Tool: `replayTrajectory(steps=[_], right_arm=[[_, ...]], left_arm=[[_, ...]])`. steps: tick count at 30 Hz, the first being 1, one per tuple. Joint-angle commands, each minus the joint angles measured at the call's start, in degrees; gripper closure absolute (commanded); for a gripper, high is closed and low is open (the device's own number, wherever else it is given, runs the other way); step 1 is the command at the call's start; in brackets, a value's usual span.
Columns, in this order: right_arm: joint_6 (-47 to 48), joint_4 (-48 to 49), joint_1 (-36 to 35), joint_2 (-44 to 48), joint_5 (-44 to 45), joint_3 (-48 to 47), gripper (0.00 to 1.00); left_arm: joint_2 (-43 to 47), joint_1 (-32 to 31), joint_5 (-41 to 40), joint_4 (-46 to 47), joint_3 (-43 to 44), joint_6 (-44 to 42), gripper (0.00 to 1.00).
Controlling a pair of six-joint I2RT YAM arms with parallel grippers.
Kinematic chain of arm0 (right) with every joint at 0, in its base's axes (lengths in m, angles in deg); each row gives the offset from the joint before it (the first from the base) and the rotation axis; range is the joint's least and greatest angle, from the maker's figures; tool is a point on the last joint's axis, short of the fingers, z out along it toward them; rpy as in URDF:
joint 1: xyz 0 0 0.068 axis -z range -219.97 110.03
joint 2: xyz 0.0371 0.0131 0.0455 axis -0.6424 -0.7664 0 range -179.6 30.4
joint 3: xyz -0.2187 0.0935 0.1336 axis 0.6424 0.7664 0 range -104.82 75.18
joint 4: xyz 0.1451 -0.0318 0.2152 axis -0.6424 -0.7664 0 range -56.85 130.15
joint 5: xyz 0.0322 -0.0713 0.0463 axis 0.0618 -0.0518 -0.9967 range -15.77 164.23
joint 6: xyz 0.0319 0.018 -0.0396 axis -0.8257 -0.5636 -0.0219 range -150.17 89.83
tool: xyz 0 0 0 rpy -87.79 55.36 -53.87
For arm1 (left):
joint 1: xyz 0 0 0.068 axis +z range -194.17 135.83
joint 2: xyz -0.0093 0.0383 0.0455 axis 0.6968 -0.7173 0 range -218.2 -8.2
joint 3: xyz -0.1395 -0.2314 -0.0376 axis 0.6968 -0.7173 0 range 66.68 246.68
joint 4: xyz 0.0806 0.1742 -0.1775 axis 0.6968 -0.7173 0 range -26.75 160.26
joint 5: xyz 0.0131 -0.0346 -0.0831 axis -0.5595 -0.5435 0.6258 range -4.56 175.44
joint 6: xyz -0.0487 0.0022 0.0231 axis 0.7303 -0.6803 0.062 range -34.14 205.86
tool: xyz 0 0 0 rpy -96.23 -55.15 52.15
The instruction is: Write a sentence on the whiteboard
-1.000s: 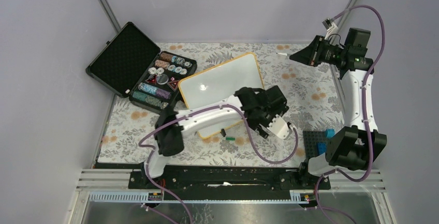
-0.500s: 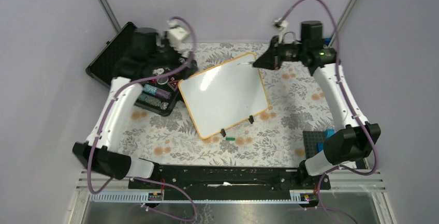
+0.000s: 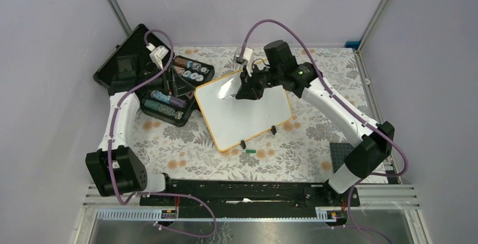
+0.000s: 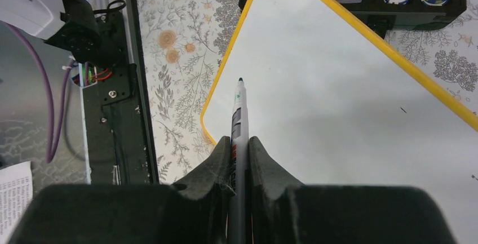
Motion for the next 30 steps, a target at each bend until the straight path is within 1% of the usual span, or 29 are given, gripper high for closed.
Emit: replayTrajectory(steps=[1, 6, 10, 13, 16, 23, 30], right_arm=[[1.04, 3.94, -2.92, -1.64, 7.42, -0.17, 1.00], [-0.21, 6.16, -6.10, -4.05, 8.91, -1.31, 1.00], [-0.54, 6.80, -7.92, -6.02, 9.98, -2.86, 1.00], [-0.45, 6.79, -9.08, -7.05, 10.47, -3.54, 1.00], [-0.83, 6.77, -9.89, -7.33, 10.33, -3.78, 1.00], [-2.30, 6.72, -11.29, -5.79, 8.70, -1.54, 1.00], [-1.69, 6.78, -11.56, -6.16, 9.09, -1.70, 1.00]], left_arm=[[1.55, -0.40, 9.09, 7.18, -2.56, 1.14, 0.20], [-1.17, -0.40, 10.46, 3.83, -3.18, -2.62, 0.25], [-3.32, -0.57, 13.06, 3.82, -3.67, -3.28, 0.35], [-3.37, -1.18, 12.32, 3.88, -3.76, -3.57, 0.40], [-2.98, -2.23, 11.28, 3.90, -4.56, -3.80, 0.41], [-2.08, -3.75, 9.06, 6.35, -6.44, -2.19, 0.50], [-2.96, -4.83, 8.64, 6.37, -5.69, -1.97, 0.67]])
